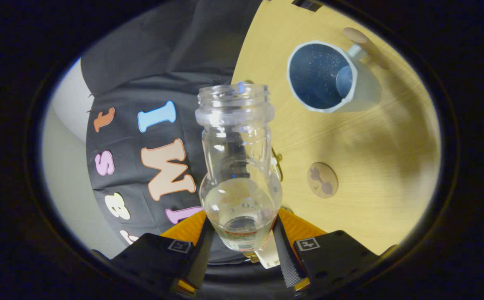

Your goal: Take the bottle from table, then pour the juice into the cup, finally place the bottle on the coaster

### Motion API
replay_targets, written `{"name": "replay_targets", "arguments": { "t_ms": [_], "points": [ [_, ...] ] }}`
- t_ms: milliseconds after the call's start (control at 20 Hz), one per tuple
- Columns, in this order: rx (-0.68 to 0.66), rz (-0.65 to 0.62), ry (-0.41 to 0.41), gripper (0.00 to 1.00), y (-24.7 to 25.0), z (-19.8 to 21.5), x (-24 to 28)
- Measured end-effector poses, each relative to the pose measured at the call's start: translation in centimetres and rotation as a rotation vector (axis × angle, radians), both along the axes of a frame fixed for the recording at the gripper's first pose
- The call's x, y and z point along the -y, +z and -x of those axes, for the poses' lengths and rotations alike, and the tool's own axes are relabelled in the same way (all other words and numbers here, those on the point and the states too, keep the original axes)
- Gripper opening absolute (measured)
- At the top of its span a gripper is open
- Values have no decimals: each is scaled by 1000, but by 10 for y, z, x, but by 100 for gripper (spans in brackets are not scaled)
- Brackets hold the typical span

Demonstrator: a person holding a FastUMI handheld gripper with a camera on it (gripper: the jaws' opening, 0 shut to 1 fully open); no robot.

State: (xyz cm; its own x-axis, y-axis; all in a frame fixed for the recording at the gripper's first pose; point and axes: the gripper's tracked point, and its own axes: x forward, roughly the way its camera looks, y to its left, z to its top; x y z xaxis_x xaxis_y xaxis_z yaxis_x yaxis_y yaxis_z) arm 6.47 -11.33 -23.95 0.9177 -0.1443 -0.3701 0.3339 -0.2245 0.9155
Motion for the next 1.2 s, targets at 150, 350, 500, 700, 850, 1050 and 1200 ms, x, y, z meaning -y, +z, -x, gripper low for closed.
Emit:
{"name": "replay_targets", "arguments": {
  "t_ms": [150, 350, 500, 700, 850, 1050, 1200],
  "points": [
    [3, -19, -1, 76, 2, -1, 0],
    [1, -38, -4, 76, 3, -1, 0],
    [8, -55, -14, 76, 6, -1, 2],
    [5, -59, -19, 76, 5, -1, 3],
    [5, -65, -22, 76, 5, -3, 3],
    [7, -69, -23, 76, 6, -4, 1],
    [15, -75, -31, 76, 7, -6, 1]
  ]
}}
